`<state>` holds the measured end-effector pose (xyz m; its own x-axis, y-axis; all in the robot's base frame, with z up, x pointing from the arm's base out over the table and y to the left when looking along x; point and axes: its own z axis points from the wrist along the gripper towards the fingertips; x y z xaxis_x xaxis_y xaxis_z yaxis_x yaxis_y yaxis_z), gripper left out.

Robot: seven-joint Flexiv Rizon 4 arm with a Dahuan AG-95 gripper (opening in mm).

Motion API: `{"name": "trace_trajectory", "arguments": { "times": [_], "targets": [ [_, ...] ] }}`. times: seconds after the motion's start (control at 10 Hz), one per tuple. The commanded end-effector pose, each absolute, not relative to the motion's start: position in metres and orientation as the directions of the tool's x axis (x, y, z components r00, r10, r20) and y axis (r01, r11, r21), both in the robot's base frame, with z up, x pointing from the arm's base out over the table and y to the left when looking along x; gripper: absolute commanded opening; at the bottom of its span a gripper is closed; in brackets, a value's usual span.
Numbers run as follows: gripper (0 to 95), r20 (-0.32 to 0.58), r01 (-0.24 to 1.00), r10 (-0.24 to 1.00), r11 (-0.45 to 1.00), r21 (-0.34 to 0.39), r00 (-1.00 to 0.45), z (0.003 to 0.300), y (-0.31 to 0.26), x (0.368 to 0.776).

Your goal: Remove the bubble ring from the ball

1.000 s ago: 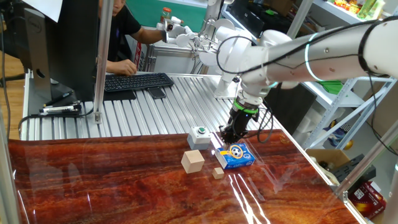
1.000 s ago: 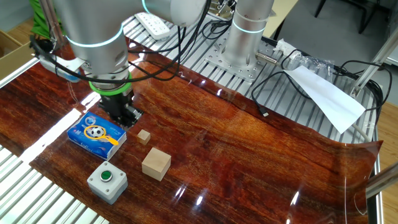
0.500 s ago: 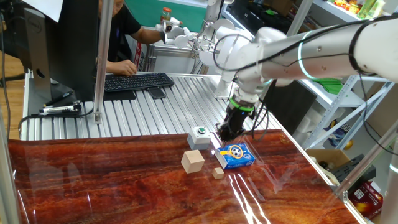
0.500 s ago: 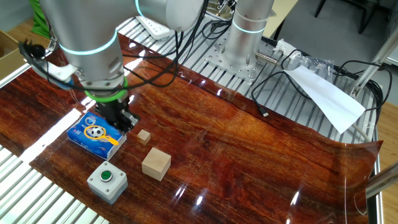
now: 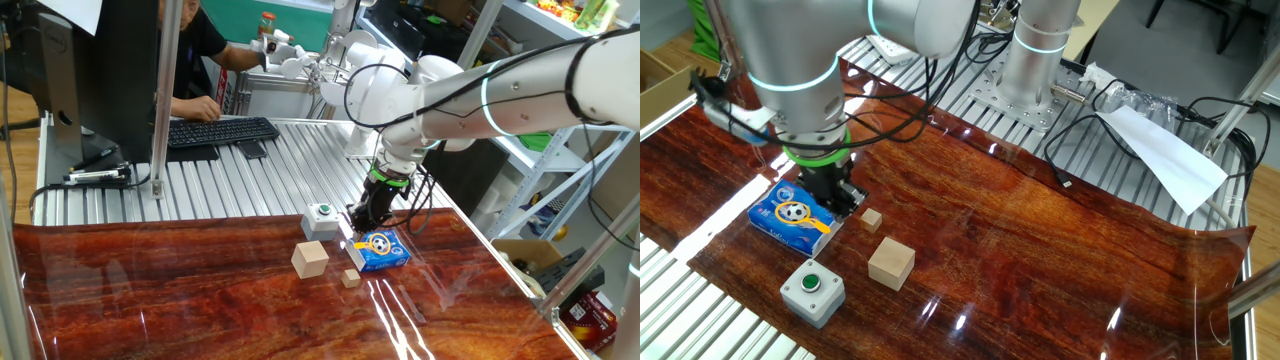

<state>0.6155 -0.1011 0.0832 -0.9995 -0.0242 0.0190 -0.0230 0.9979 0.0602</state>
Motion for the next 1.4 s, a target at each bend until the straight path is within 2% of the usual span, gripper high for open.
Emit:
{"name": "trace_trajectory", "arguments": {
  "times": [0.1,0.8,1.1,1.4],
  "targets": [
    [0.0,0.014,-0.013,-0.014,0.999,0.051,-1.000,0.0845,-0.1009,0.6132],
    [0.0,0.046,0.061,0.059,0.997,0.056,-0.997,0.0845,-0.1009,0.6132],
    [0.0,0.045,0.044,0.040,0.995,0.093,-0.998,0.0845,-0.1009,0.6132],
    [0.0,0.052,0.028,0.024,0.997,0.074,-0.998,0.0845,-0.1009,0.6132]
  ]
}}
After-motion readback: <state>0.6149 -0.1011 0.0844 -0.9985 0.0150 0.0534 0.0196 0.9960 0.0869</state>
